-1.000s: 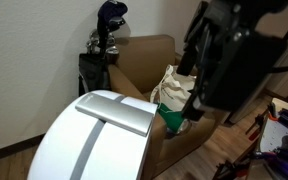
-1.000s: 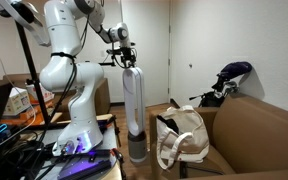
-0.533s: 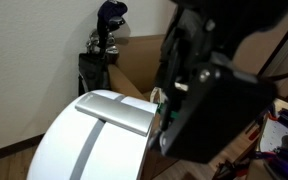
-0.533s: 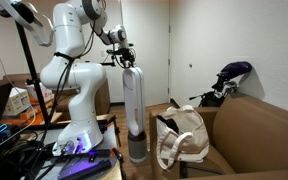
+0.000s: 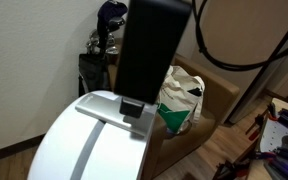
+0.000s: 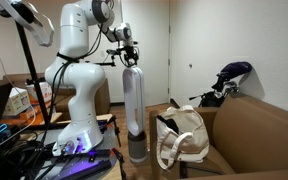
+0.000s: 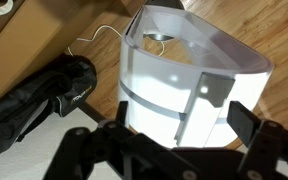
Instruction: Put the black cloth inside the laundry basket then put the remote on the arm of the couch
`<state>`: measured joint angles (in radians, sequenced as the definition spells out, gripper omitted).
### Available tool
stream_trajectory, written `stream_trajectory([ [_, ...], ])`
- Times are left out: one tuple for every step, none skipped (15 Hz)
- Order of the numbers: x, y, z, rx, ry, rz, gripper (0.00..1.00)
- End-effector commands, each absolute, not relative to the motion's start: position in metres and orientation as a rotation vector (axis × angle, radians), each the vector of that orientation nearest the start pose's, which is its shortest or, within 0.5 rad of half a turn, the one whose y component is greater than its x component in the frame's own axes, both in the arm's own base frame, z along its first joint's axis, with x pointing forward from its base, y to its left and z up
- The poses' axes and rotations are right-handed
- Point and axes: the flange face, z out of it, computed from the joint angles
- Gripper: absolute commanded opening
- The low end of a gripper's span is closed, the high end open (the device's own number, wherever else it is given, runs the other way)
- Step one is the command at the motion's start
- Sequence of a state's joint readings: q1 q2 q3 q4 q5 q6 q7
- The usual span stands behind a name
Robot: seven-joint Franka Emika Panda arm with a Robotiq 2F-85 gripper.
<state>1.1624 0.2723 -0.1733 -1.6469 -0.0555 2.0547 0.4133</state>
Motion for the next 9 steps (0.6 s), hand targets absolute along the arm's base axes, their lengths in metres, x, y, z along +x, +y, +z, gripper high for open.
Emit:
stream_trajectory([
  [0.356, 0.551, 0.465, -2.973, -0.888, -0.186, 1.00],
  [0.356, 0.551, 0.462, -2.961, -0.887, -0.165, 1.00],
  [0.356, 0.552, 0.459, -2.951, -0.888, -0.145, 1.00],
  [0.356, 0.553, 0.456, -2.944, -0.889, -0.131, 1.00],
  [0.355, 0.554, 0.453, -2.939, -0.890, -0.118, 1.00],
  [0.355, 0.555, 0.451, -2.935, -0.890, -0.109, 1.00],
  [0.354, 0.556, 0.448, -2.930, -0.894, -0.101, 1.00],
  [0.354, 0.557, 0.446, -2.930, -0.893, -0.099, 1.00],
  [0.354, 0.558, 0.444, -2.929, -0.895, -0.092, 1.00],
])
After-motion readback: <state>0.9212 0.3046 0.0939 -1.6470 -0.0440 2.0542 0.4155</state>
